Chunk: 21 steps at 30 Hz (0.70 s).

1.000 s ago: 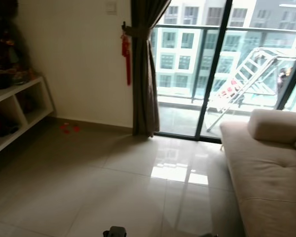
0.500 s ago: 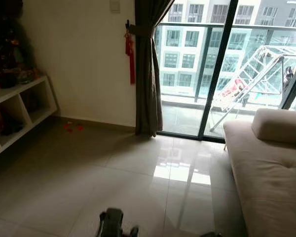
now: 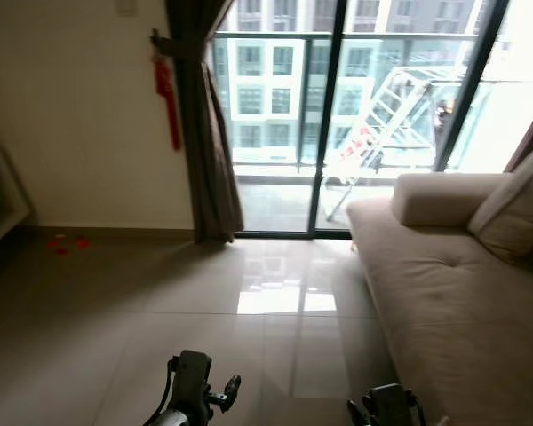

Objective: Move the pillow to the sofa from floor

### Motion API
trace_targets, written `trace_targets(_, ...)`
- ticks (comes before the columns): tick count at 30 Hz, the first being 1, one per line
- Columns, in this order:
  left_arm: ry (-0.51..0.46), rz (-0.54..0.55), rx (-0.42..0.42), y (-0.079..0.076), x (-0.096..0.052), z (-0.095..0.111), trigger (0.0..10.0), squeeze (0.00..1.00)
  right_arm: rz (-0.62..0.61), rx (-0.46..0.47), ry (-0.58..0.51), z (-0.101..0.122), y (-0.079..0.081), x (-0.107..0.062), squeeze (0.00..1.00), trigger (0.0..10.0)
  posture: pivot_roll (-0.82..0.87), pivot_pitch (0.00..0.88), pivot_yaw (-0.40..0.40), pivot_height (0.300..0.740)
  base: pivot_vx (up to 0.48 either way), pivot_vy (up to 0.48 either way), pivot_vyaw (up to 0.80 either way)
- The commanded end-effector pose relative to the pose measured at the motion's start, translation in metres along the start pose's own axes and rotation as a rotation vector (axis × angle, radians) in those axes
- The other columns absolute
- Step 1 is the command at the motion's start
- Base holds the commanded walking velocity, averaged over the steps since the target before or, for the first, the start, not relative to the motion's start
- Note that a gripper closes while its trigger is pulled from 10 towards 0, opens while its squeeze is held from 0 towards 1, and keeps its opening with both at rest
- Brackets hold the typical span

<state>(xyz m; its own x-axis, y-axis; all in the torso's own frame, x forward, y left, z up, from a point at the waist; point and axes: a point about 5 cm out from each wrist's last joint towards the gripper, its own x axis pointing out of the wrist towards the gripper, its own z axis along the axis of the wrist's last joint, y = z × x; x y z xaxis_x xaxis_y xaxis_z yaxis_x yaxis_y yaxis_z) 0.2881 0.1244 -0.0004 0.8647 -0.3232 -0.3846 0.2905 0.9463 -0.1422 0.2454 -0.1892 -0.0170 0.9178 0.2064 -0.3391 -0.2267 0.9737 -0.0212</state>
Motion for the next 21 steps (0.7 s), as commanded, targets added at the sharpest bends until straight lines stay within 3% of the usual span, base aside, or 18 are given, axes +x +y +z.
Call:
trace_targets(1,-0.011,-0.014,-0.017,-0.002,-0.001,-0.001,10.0,0.0,0.015,0.013,-0.026,0.002,0.005,0.001,0.0,10.0,0.19,0.0,0.034,0.74,0.0,0.0,-0.69)
trace_targets(10,-0.015,-0.026,-0.02,-0.004,-0.002,-0.003,10.0,0.0,0.031,0.003,-0.054,0.009,0.006,0.001,0.0,10.0,0.18,0.0,0.029,0.74,0.0,0.0,-0.65)
trace_targets(12,-0.009,-0.026,-0.025,-0.005,-0.002,-0.005,10.0,0.0,0.034,-0.005,-0.062,0.011,0.006,0.0,0.0,10.0,0.18,0.0,0.026,0.74,0.0,0.0,0.0)
trace_targets(16,-0.011,-0.033,-0.026,-0.005,-0.003,-0.006,10.0,0.0,0.038,-0.004,-0.075,0.013,0.008,0.0,0.0,10.0,0.18,0.0,0.022,0.74,0.0,0.48,0.0)
trace_targets(21,-0.009,-0.036,-0.029,-0.006,-0.003,-0.007,10.0,0.0,0.044,0.003,-0.083,0.014,0.011,-0.001,0.0,10.0,0.18,0.0,0.02,0.74,0.0,0.0,-0.6)
